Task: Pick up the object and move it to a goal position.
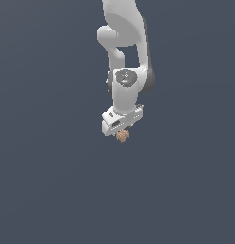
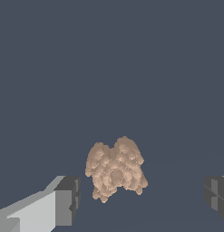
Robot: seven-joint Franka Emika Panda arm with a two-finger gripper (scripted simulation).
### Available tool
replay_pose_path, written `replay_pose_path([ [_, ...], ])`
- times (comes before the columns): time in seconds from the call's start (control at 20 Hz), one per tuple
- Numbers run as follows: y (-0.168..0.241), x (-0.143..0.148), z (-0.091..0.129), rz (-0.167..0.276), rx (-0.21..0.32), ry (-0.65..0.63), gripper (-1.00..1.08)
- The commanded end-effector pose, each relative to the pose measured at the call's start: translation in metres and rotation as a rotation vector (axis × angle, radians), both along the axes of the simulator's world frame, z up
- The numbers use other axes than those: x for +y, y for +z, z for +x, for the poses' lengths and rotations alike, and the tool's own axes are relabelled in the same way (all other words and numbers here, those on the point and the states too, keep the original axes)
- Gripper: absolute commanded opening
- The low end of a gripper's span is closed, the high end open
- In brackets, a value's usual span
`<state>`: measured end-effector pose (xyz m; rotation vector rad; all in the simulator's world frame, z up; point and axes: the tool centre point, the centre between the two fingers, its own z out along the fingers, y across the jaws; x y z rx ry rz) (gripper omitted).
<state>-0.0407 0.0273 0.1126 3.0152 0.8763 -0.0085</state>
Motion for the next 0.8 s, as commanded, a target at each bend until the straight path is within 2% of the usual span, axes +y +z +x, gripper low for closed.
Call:
replay_pose_path([
  [0.0,-0.007,0.001,-0.006,0.001,-0.001,0.064,1.0],
  [0.4,-0.02,0.002,-0.019,0.003,-0.004,0.194,1.0],
  [0.75,-0.023,0.003,-0.023,0.004,-0.004,0.23,1.0],
])
